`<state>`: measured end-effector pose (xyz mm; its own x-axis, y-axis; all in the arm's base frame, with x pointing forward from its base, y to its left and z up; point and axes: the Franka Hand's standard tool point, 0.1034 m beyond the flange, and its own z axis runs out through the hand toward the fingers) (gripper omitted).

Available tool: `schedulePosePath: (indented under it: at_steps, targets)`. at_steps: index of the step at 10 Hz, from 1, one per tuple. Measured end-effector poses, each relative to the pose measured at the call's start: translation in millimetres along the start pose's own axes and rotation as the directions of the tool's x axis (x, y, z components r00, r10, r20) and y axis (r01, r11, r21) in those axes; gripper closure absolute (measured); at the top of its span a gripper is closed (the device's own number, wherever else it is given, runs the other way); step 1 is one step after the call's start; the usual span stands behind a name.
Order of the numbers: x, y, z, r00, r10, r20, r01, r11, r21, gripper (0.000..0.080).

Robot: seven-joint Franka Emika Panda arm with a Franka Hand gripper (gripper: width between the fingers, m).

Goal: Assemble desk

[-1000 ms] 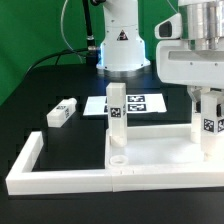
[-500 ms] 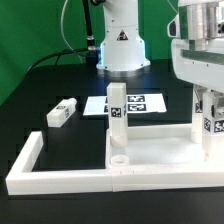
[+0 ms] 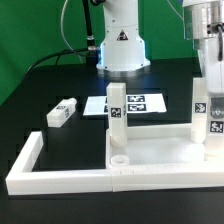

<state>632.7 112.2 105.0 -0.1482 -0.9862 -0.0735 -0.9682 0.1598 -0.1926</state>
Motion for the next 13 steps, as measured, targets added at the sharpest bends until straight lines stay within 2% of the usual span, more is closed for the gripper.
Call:
schedulePosePath:
  at_steps: [1,2,3,4,6,7,8,9,11,13]
  targets:
    - [-0.5,-1.5,-1.2,0.98,-0.198,-0.001,0.198,0.98,-0.003,0.022]
    - [-4.1,-1.0,-1.6,0.901,-0.434,0.001,0.434,0.901,-0.009,0.022]
    - [-10.0,2.4,-0.3,0.826,-0.563,0.01,0.563,0.826,-0.009,0.0164]
    - [-19.1,9.3,1.0,0.797,-0.604,0.012,0.604,0.797,-0.013,0.0152]
    - [-14.2,7.4,1.2,0.699,-0.716,0.008,0.716,0.698,-0.015,0.0152]
    - [-13.4,6.7,0.9,0.618,-0.786,0.007,0.786,0.617,-0.018,0.0151]
    - [-9.5,1.7,-2.7,0.409,-0.912,0.018,0.912,0.408,-0.043,0.0151]
    - [-4.3,-6.8,-5.6,0.29,-0.957,0.02,0.956,0.289,-0.039,0.0151]
    - [-5.8,-4.1,-3.5,0.305,-0.952,0.019,0.952,0.304,-0.039,0.0151]
    - [-5.3,-4.2,-3.3,0.342,-0.94,0.017,0.939,0.341,-0.04,0.0411]
